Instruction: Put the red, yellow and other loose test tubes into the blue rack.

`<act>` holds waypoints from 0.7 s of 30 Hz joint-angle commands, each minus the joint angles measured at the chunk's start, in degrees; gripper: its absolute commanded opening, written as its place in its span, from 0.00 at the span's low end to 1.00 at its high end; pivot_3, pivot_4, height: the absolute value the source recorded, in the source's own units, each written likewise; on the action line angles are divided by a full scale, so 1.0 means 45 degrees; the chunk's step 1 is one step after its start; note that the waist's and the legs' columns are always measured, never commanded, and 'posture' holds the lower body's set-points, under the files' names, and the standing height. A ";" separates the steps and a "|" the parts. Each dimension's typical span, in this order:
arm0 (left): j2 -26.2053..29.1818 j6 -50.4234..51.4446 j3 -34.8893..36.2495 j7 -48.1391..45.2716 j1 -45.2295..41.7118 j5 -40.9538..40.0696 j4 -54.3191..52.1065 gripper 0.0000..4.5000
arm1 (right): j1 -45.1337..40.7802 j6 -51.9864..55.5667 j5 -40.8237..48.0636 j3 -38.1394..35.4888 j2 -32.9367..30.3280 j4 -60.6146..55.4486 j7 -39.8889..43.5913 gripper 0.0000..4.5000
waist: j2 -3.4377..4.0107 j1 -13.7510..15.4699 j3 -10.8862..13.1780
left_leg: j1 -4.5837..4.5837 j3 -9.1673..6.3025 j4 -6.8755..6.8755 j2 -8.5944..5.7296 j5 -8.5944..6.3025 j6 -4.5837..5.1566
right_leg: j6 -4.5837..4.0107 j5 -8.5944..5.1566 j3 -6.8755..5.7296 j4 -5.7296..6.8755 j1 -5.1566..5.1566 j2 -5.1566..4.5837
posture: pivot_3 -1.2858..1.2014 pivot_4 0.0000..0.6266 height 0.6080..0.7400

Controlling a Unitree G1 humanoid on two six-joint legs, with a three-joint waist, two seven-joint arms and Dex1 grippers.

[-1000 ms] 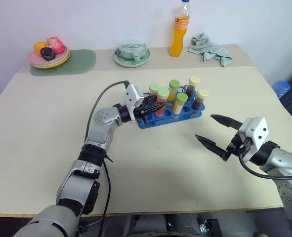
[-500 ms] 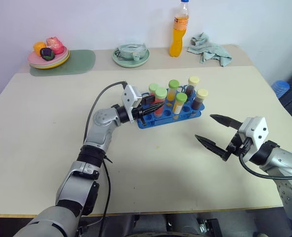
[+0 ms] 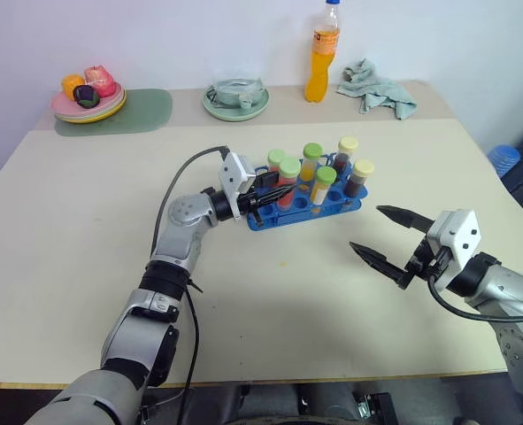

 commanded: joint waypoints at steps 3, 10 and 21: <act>-0.0167 0.0254 -0.0303 -0.0241 0.0025 0.0107 -0.0332 0.16 | 0.0022 -0.0100 0.0024 -0.0100 0.0023 -0.0417 -0.0103 0.94 | 0.0000 0.0014 0.0000 | 0.0000 0.0000 0.0005 -0.0001 -0.0001 0.0001 | 0.0001 0.0000 -0.0001 0.0000 0.0003 0.0000 | 0.52 0.24 1.00; -0.0033 0.0279 -0.0263 0.0034 -0.0020 0.0475 -0.0031 0.16 | 0.0050 -0.0019 0.0080 -0.0067 0.0018 -0.0514 -0.0193 0.94 | 0.0000 0.0007 0.0000 | 0.0000 0.0000 0.0006 -0.0001 -0.0003 0.0004 | 0.0001 0.0000 -0.0002 0.0000 0.0004 -0.0001 | 0.52 0.24 1.00; -0.0186 0.0402 -0.0230 0.0530 -0.0084 0.0685 0.0259 0.16 | -0.0142 -0.0108 0.0046 0.0070 0.0026 -0.0291 -0.0111 0.94 | 0.0000 -0.0005 0.0000 | -0.0001 0.0000 0.0006 -0.0001 -0.0003 0.0004 | 0.0001 0.0001 -0.0002 0.0002 0.0002 0.0000 | 0.52 0.24 1.00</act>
